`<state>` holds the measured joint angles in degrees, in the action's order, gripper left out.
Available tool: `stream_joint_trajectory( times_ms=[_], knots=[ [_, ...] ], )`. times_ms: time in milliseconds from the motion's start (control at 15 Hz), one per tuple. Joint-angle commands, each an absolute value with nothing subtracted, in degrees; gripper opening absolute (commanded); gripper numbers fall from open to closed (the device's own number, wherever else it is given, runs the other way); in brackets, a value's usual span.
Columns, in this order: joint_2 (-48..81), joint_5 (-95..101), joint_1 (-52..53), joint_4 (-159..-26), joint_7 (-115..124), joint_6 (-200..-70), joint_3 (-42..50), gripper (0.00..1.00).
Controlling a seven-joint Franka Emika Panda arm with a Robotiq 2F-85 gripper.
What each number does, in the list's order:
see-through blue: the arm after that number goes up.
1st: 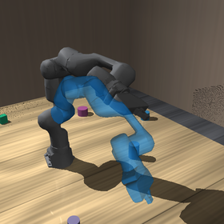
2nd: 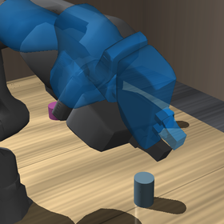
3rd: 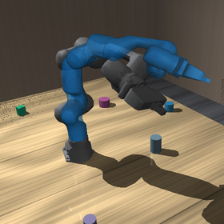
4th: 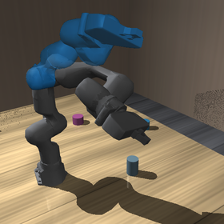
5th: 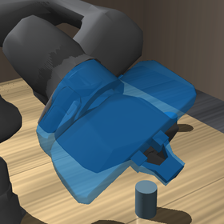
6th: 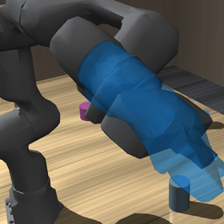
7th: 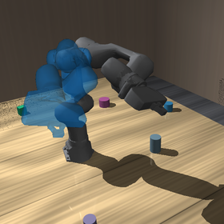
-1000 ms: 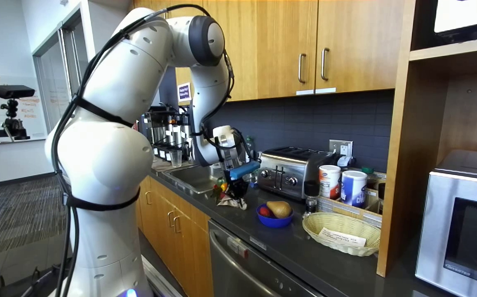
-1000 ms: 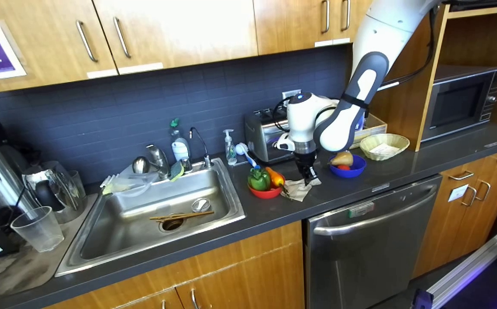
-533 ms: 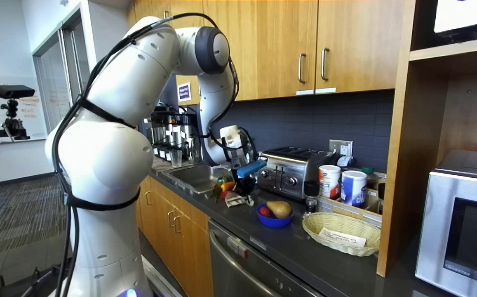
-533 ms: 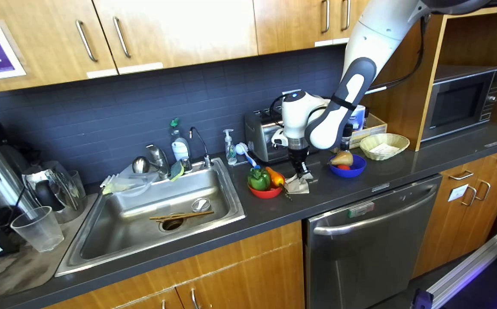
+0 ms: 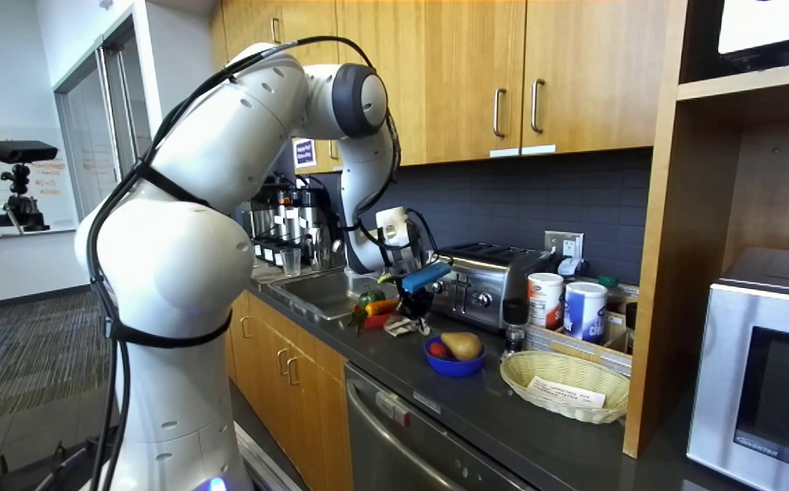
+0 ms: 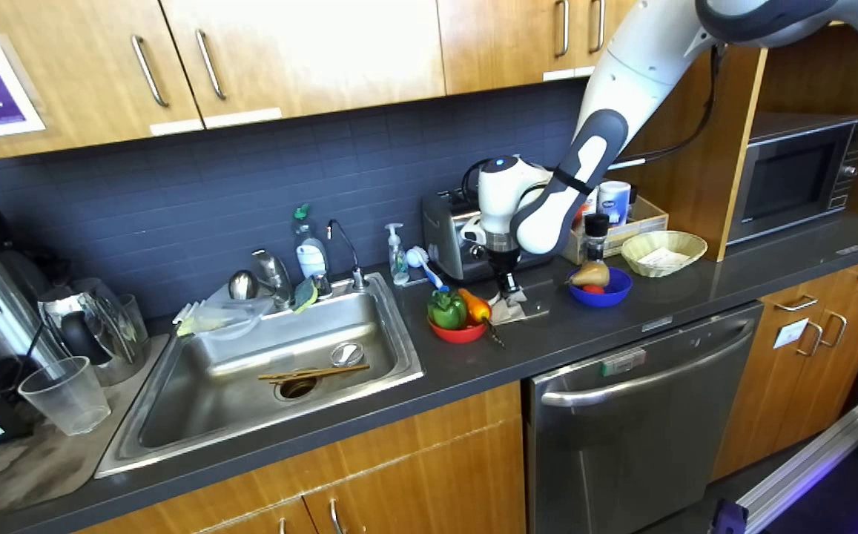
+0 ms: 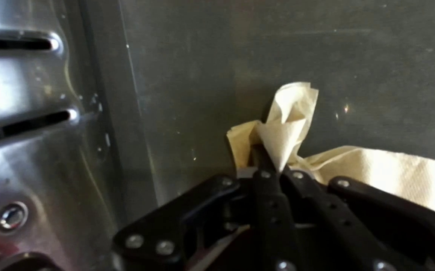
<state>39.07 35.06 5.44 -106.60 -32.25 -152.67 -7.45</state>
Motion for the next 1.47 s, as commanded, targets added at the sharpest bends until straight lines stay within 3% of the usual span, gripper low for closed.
stream_joint_trajectory(
  times_ms=[0, 600, 1400],
  knots=[
    [44.12, 33.06, 6.10, -100.93, -32.53, -151.96, -6.52, 0.00],
    [46.69, 30.48, 5.77, -96.09, -32.76, -150.81, -5.58, 0.00],
    [39.71, 31.02, 4.38, -110.35, -28.84, -155.32, -2.79, 0.00]
  ],
)
